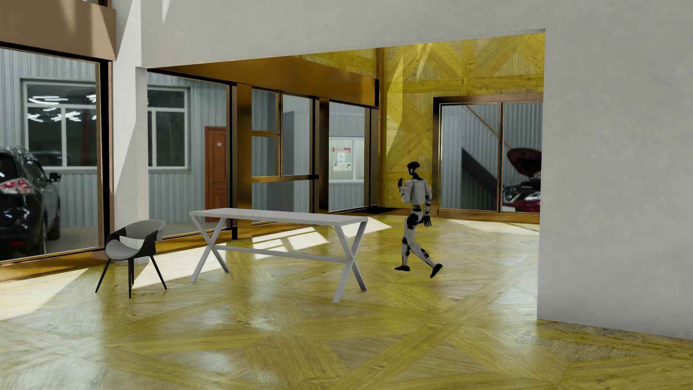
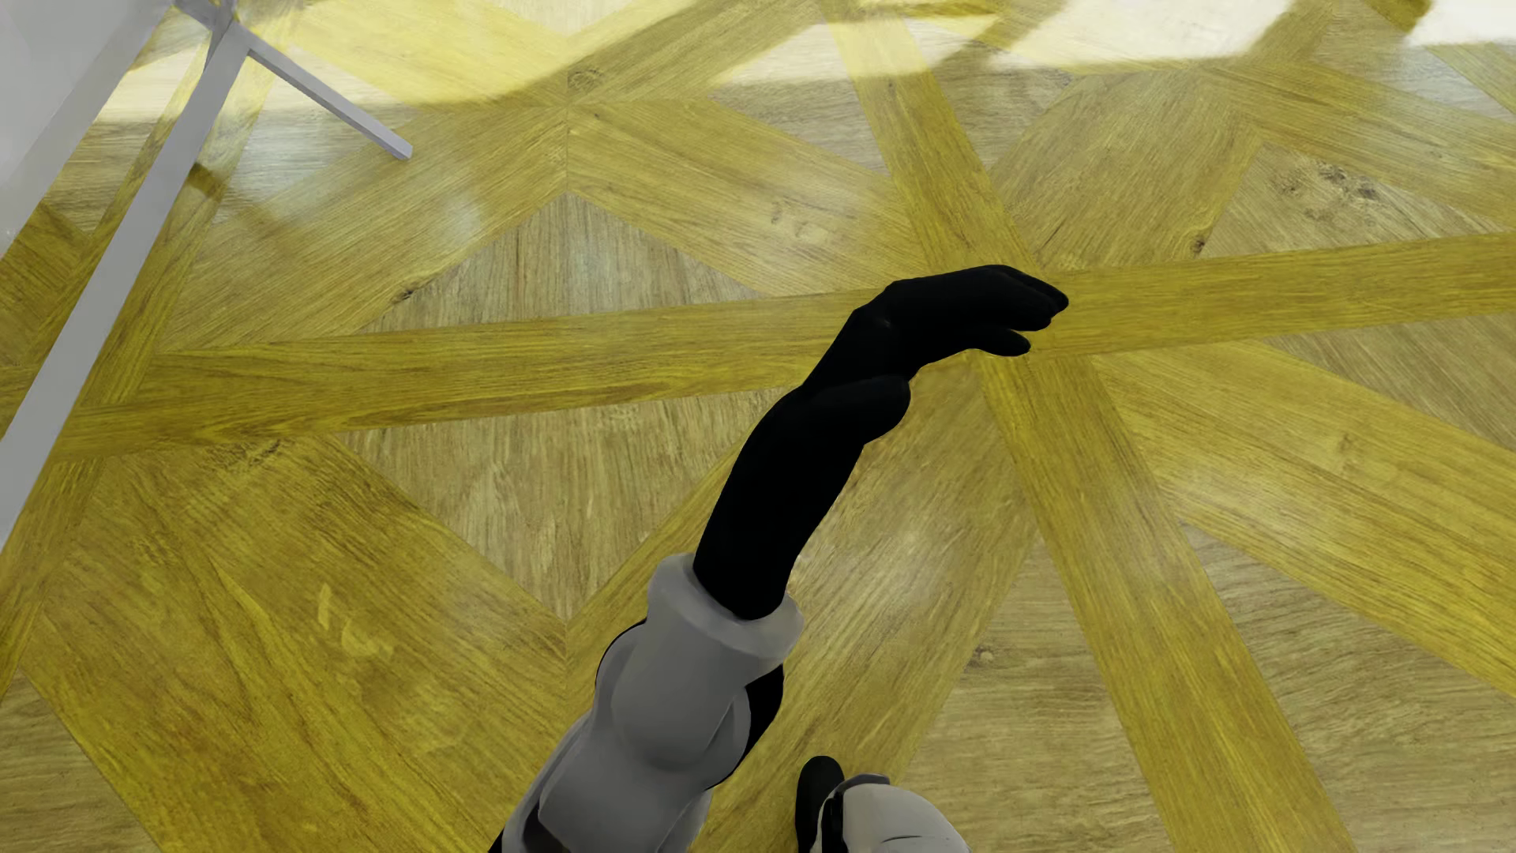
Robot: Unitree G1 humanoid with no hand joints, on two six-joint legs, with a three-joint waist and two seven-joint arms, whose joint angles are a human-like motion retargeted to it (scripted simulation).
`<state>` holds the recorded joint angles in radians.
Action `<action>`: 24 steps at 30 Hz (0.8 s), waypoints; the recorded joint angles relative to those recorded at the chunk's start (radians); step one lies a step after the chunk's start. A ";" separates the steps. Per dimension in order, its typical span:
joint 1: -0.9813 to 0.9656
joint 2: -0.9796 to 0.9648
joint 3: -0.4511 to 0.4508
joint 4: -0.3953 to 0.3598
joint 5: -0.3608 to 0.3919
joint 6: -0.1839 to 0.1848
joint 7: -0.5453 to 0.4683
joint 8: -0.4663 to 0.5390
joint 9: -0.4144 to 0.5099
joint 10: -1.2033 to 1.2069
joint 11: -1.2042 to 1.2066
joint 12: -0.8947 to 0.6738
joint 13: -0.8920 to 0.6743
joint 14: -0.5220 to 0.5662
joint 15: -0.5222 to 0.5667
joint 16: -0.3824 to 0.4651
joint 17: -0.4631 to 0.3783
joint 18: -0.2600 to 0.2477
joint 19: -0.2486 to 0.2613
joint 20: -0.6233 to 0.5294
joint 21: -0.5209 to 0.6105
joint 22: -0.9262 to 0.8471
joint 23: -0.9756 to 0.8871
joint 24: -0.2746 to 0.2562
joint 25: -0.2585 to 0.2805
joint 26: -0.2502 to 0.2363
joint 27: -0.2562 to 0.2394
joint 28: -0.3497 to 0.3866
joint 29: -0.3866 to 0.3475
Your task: Walk around the light gray desk
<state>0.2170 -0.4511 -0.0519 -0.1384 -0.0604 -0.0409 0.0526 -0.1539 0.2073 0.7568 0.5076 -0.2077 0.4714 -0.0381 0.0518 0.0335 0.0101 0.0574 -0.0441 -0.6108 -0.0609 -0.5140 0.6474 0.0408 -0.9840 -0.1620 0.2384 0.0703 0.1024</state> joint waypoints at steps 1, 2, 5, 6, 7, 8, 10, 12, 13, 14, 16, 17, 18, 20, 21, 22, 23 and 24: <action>-0.090 0.020 -0.006 0.041 -0.019 0.013 0.017 -0.024 0.003 0.231 0.092 -0.029 -0.002 0.121 -0.096 -0.004 0.010 -0.139 0.005 -0.019 -0.029 -0.020 -0.015 -0.038 0.027 0.015 0.000 0.011 -0.037; -0.185 0.068 -0.008 0.102 -0.025 0.027 0.039 -0.051 0.005 0.414 0.123 -0.050 -0.016 0.200 -0.166 -0.004 0.012 -0.149 0.012 -0.037 -0.047 -0.034 -0.023 -0.077 0.053 0.028 0.004 0.023 -0.059; -0.448 0.271 0.019 0.294 0.011 0.056 0.139 -0.070 0.006 0.598 0.050 -0.035 -0.122 0.099 -0.266 0.019 -0.040 -0.068 0.032 -0.044 -0.042 -0.069 -0.023 -0.078 0.075 0.020 0.014 0.048 -0.065; -0.520 0.333 0.034 0.334 0.030 0.063 0.173 -0.059 0.004 0.552 0.013 -0.015 -0.167 0.105 -0.289 0.029 -0.063 -0.059 0.038 -0.039 -0.024 -0.085 -0.027 -0.070 0.066 0.020 0.015 0.047 -0.062; -0.579 0.393 0.048 0.354 0.047 0.066 0.205 -0.045 0.002 0.456 -0.023 0.003 -0.214 0.085 -0.313 0.041 -0.084 -0.050 0.045 -0.029 0.000 -0.100 -0.035 -0.056 0.063 0.015 0.003 0.037 -0.062; -0.625 0.451 0.062 0.358 0.060 0.069 0.228 -0.032 0.000 0.319 -0.057 0.016 -0.261 0.069 -0.339 0.048 -0.106 -0.035 0.052 -0.017 0.025 -0.114 -0.045 -0.039 0.068 0.011 -0.013 0.027 -0.058; -0.649 0.568 0.082 0.337 0.077 0.075 0.267 -0.018 -0.002 -0.111 -0.117 0.043 -0.341 0.090 -0.396 0.051 -0.147 -0.057 0.072 0.006 0.061 -0.124 -0.082 -0.009 0.092 0.017 -0.037 -0.001 -0.056; -0.628 0.686 0.096 0.256 0.080 0.077 0.202 -0.012 0.000 -0.592 -0.185 0.088 -0.386 0.089 -0.436 0.046 -0.167 -0.064 0.094 0.061 0.065 -0.105 -0.148 0.088 0.115 0.023 -0.042 0.014 -0.083; -0.639 0.732 0.097 0.234 0.077 0.074 0.182 -0.016 0.002 -0.660 -0.187 0.115 -0.390 0.025 -0.455 0.049 -0.162 -0.090 0.107 0.080 0.049 -0.085 -0.184 0.157 0.139 0.032 -0.042 0.029 -0.101; -0.651 0.770 0.094 0.227 0.068 0.067 0.195 -0.027 0.006 -0.599 -0.144 0.143 -0.371 0.073 -0.463 0.056 -0.152 -0.056 0.122 0.086 0.023 -0.055 -0.222 0.222 0.168 0.046 -0.043 0.033 -0.124; -0.655 0.801 0.097 0.208 0.033 0.044 0.191 -0.035 0.016 -0.424 0.010 0.220 -0.303 0.217 -0.351 0.090 -0.122 0.068 0.100 0.109 -0.008 0.006 -0.263 0.439 0.220 0.068 -0.041 0.022 -0.157; -0.650 0.761 0.098 0.202 -0.009 0.028 0.206 -0.039 0.022 -0.333 0.173 0.270 -0.266 0.210 -0.233 0.112 -0.116 0.101 0.060 0.129 -0.002 0.038 -0.252 0.588 0.228 0.070 -0.037 0.011 -0.157; -0.633 0.694 0.099 0.189 -0.082 0.009 0.218 -0.066 0.027 -0.256 0.384 0.321 -0.238 0.134 -0.115 0.139 -0.114 0.104 0.086 0.149 0.016 0.083 -0.221 0.776 0.218 0.070 -0.024 0.006 -0.136; -0.545 0.480 0.082 0.126 -0.195 -0.031 0.235 -0.033 0.034 -0.234 0.732 0.385 -0.209 0.022 -0.032 0.196 -0.112 0.098 0.022 0.165 0.071 0.233 -0.118 1.259 0.147 0.114 0.016 -0.085 -0.064; -0.486 0.362 0.072 0.090 -0.203 -0.041 0.227 -0.005 0.035 -0.271 0.819 0.386 -0.193 -0.003 -0.078 0.209 -0.104 0.096 0.003 0.148 0.094 0.350 -0.062 1.473 0.105 0.137 0.028 -0.208 -0.033; -0.429 0.250 0.060 0.055 -0.207 -0.044 0.209 0.010 0.033 -0.317 0.849 0.366 -0.168 -0.021 -0.079 0.196 -0.096 0.092 0.003 0.135 0.107 0.493 -0.020 1.600 0.070 0.132 0.030 -0.311 -0.004; -0.373 0.151 0.048 0.025 -0.207 -0.042 0.188 0.017 0.028 -0.367 0.825 0.347 -0.134 -0.037 -0.075 0.158 -0.088 0.089 0.004 0.153 0.111 0.652 0.007 1.617 0.046 0.129 0.023 -0.312 0.025; -0.321 0.069 0.034 -0.002 -0.203 -0.038 0.166 0.018 0.022 -0.408 0.750 0.325 -0.108 -0.057 -0.078 0.097 -0.085 0.085 0.001 0.218 0.108 0.838 0.025 1.512 0.033 0.152 0.016 -0.260 0.051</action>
<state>-0.1044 -0.3817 -0.0174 -0.1404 -0.2631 -0.0790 0.2182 -0.1356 0.2294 0.3492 1.2576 0.1171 0.3630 -0.0950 -0.0263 0.1308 -0.0752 0.1428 -0.0435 -0.3927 0.0471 0.3244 0.6721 1.5530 -0.9511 -0.0102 0.2545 -0.1898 0.1537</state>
